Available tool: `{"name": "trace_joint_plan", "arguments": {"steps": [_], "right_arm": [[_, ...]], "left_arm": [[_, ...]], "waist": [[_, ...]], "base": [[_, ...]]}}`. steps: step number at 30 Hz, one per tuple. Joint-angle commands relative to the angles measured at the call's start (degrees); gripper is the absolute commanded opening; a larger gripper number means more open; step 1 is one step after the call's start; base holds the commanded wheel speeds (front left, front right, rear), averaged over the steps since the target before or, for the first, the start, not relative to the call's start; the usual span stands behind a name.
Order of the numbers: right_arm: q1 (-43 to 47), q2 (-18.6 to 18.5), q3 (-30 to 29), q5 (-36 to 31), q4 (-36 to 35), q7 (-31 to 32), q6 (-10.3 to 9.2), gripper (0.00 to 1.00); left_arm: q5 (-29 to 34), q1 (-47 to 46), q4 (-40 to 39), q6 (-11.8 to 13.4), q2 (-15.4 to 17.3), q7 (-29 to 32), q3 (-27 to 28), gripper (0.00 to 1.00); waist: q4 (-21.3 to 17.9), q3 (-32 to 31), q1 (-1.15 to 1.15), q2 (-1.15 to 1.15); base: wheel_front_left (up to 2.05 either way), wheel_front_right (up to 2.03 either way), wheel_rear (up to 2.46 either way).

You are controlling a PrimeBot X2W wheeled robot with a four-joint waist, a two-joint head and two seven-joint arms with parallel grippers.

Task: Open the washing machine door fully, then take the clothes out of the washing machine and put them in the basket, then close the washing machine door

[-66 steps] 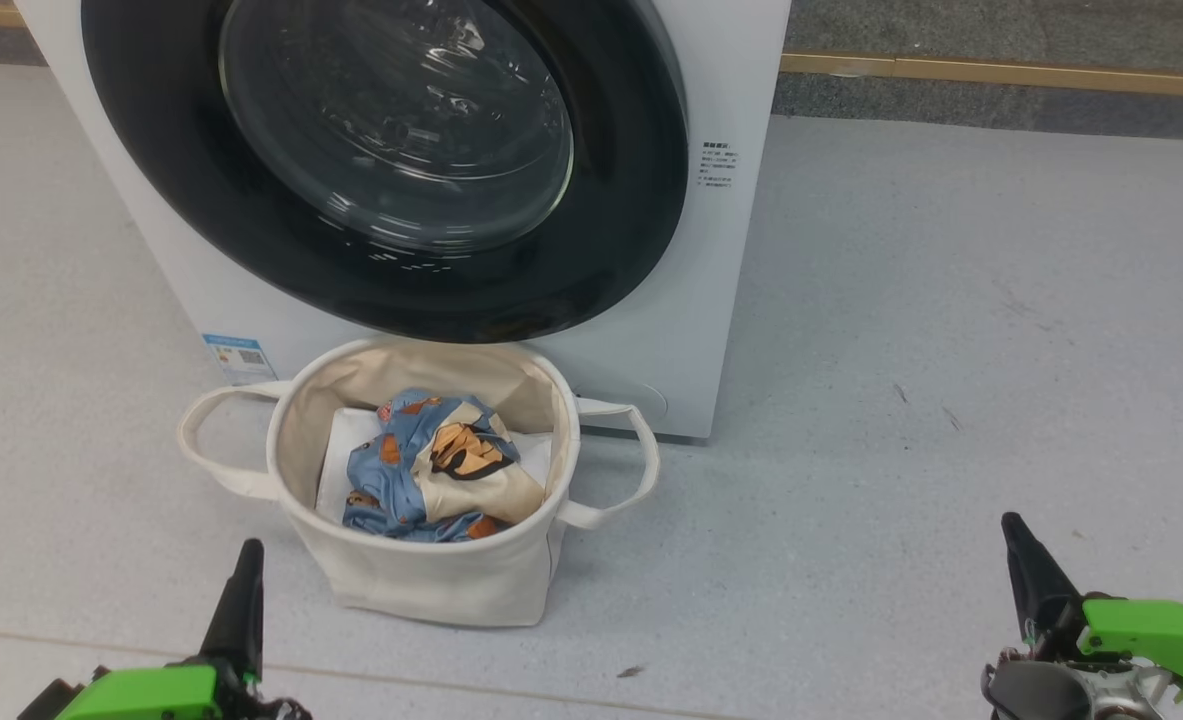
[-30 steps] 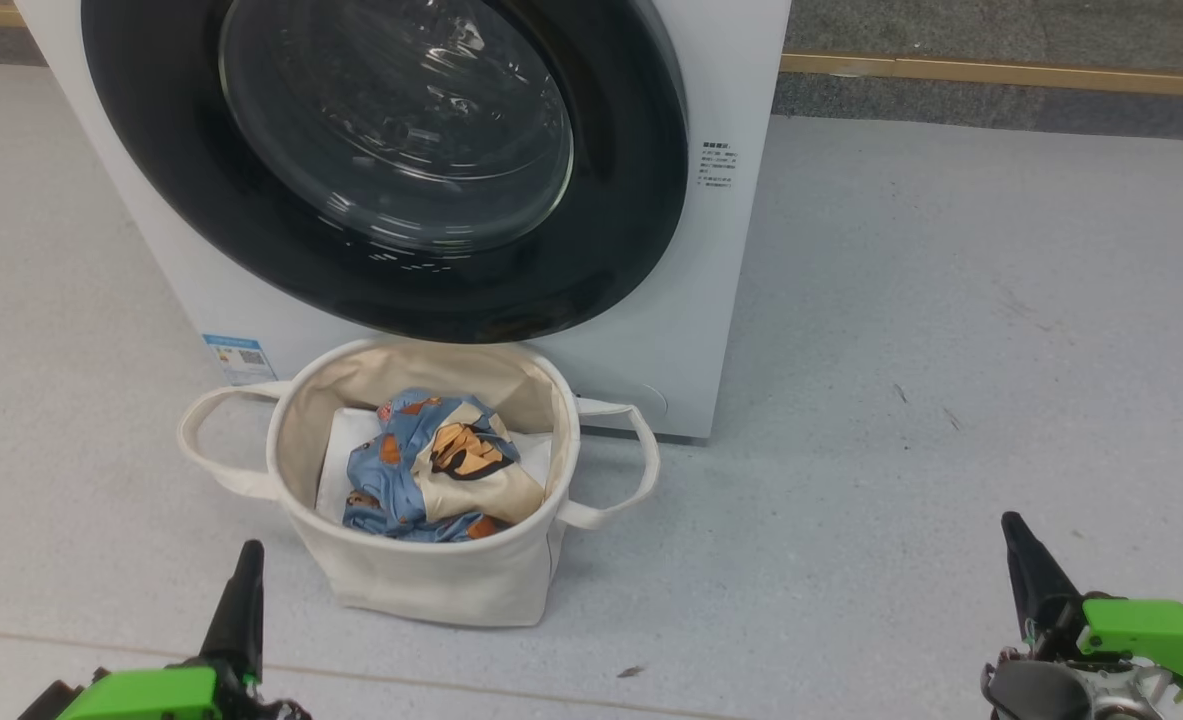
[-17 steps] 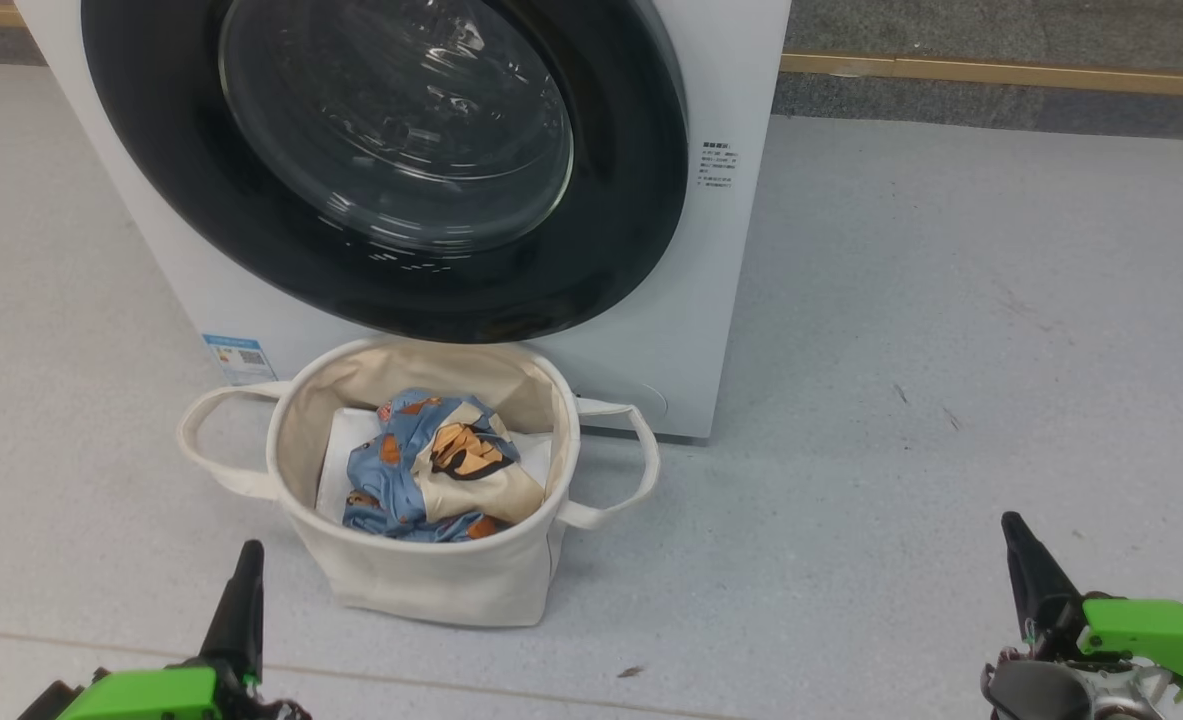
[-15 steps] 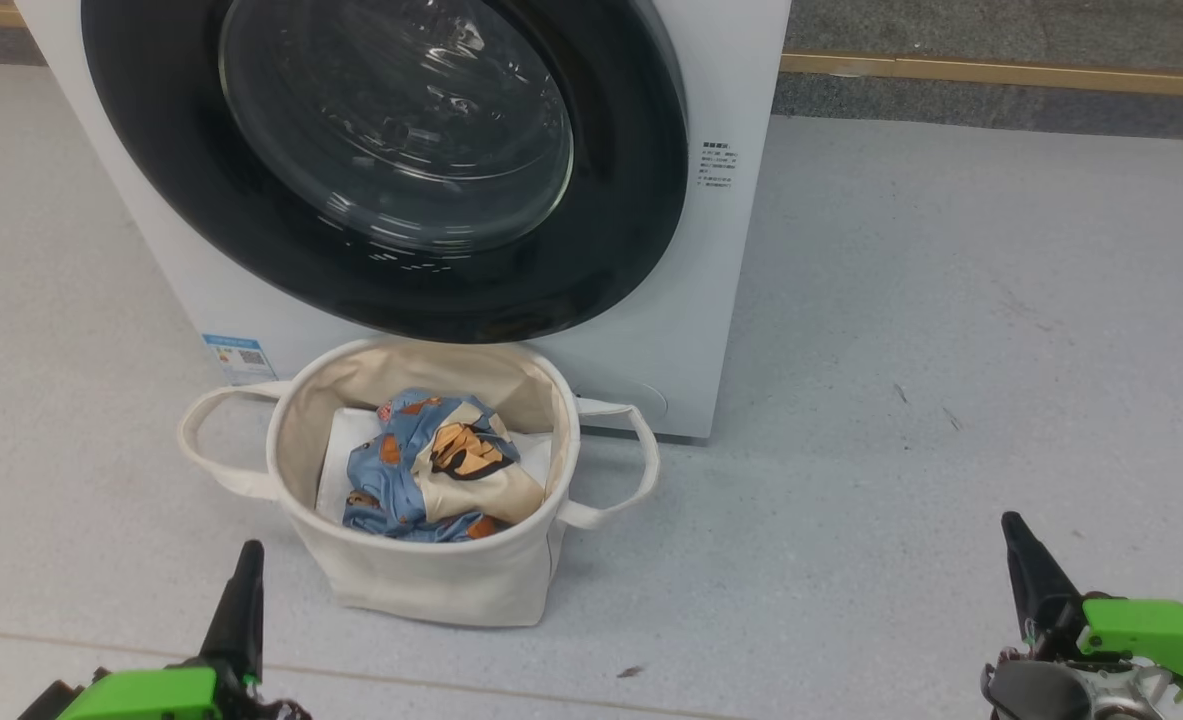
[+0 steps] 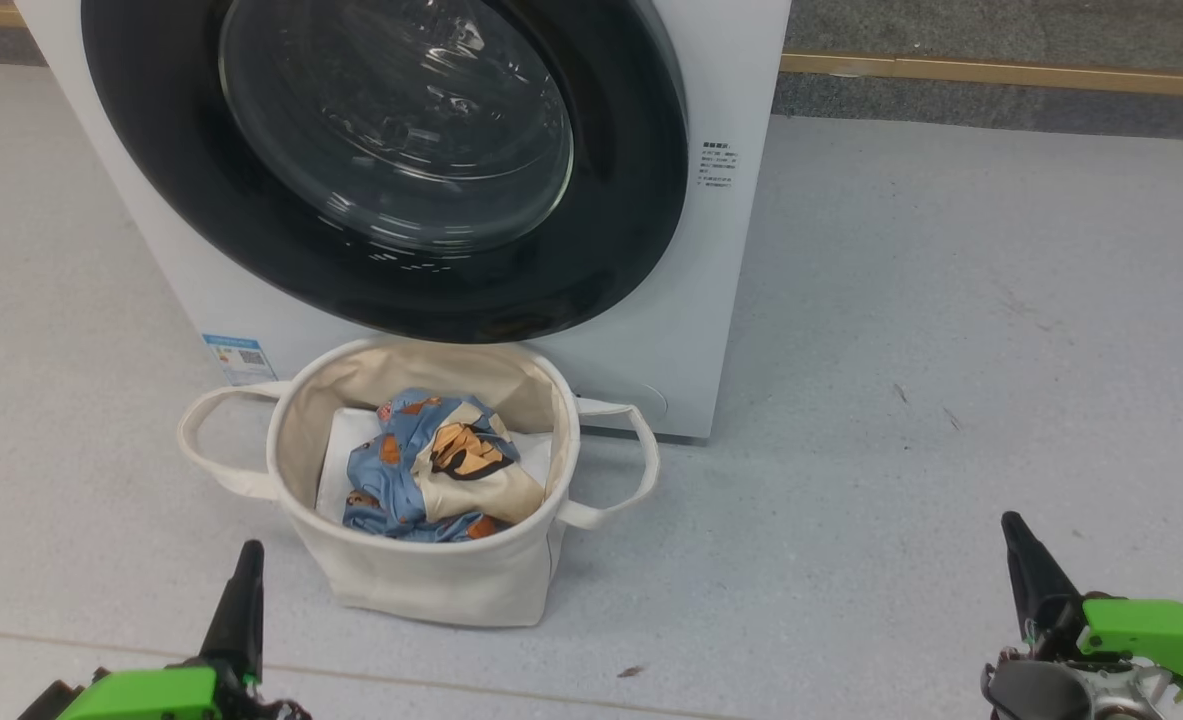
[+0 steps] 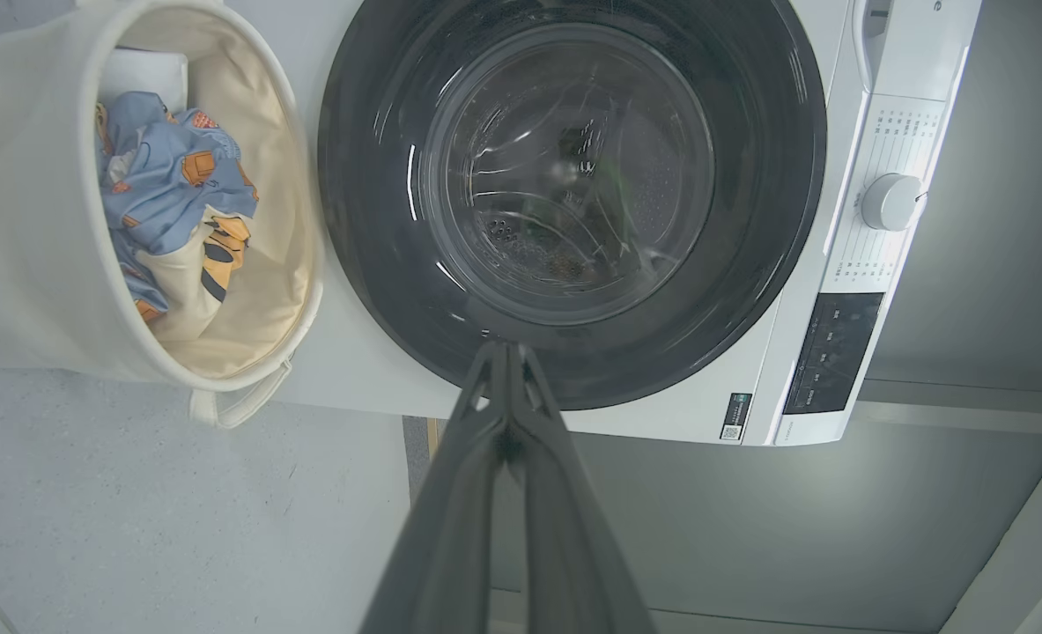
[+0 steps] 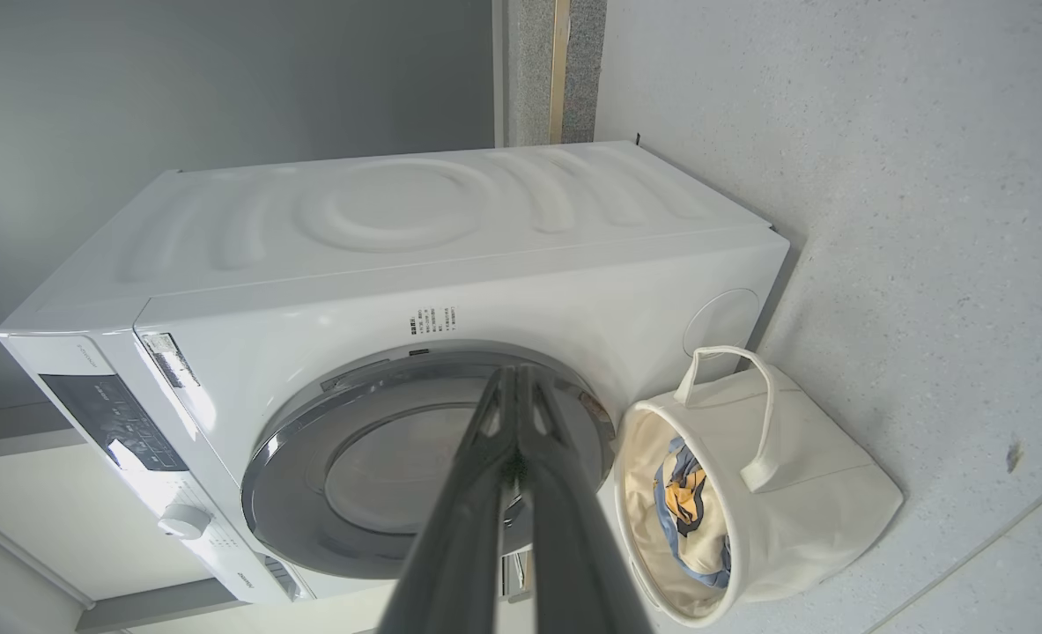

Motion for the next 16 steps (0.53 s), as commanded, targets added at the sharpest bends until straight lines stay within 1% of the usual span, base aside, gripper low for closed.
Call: {"name": "trace_joint_plan", "arguments": {"steps": [1, 16], "right_arm": [[-0.86, -0.32, 1.1, 0.3, -2.17, 0.43, 0.0, 0.0], [-0.86, -0.32, 1.1, 0.31, -2.17, 0.43, 0.0, 0.0]], "left_arm": [[-0.22, -1.37, -2.16, -0.4, 0.31, 0.46, 1.94, 0.0], [-0.23, -1.37, -2.17, -0.4, 0.31, 0.46, 1.93, 0.0]], "waist": [[0.0, 0.0, 0.0, 0.0], [0.0, 0.0, 0.0, 0.0]], "base": [[0.0, 0.0, 0.0], [0.0, 0.0, 0.0]]}}
